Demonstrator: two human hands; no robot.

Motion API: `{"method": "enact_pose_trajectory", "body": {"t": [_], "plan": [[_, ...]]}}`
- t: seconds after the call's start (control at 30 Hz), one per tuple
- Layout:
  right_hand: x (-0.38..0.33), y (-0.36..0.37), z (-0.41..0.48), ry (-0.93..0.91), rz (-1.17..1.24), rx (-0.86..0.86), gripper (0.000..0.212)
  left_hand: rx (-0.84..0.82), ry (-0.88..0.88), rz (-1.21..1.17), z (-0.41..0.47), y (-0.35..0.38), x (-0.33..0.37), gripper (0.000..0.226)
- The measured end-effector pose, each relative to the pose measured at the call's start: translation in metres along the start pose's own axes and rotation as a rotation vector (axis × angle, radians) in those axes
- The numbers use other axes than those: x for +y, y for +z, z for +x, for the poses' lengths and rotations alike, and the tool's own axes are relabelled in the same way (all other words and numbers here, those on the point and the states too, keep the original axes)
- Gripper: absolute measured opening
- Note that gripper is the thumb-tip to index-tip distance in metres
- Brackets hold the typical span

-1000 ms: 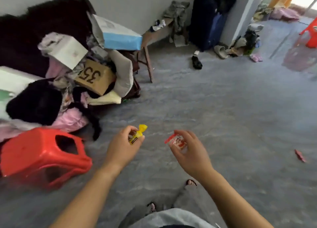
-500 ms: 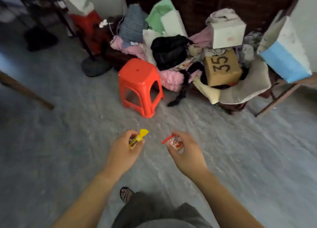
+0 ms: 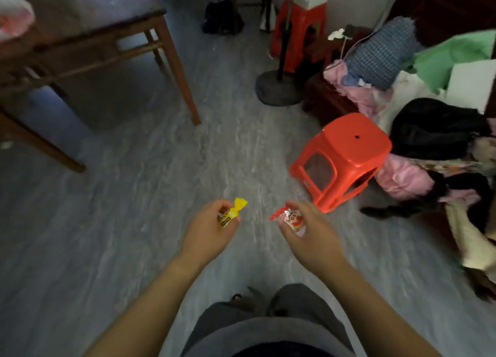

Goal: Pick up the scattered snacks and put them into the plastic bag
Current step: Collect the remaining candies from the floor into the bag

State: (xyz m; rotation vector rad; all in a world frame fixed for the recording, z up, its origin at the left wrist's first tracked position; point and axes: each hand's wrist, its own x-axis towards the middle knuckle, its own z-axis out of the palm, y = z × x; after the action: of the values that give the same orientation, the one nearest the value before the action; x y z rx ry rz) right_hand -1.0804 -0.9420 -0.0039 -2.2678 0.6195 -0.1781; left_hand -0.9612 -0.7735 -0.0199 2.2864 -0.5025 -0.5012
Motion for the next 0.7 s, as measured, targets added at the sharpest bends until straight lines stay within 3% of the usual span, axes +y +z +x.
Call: {"method": "enact_pose_trajectory", "body": {"t": [0.3,0.5,0.7], "plan": [[-0.027,0.034,0.207,-0.139,-0.038,-0.148,0.041,0.129,-0.162,-0.050,0.158,-0.040,-0.016,0.010],[-0.080,0.042,0.368,-0.271,-0.031,-0.276,0.041,0.308,-0.279,-0.028,0.268,-0.116,-0.010,0.010],[-0.150,0.099,0.475,-0.399,-0.017,-0.408,0.042,0.468,-0.449,-0.118,0.322,-0.170,-0.027,0.008]]}}
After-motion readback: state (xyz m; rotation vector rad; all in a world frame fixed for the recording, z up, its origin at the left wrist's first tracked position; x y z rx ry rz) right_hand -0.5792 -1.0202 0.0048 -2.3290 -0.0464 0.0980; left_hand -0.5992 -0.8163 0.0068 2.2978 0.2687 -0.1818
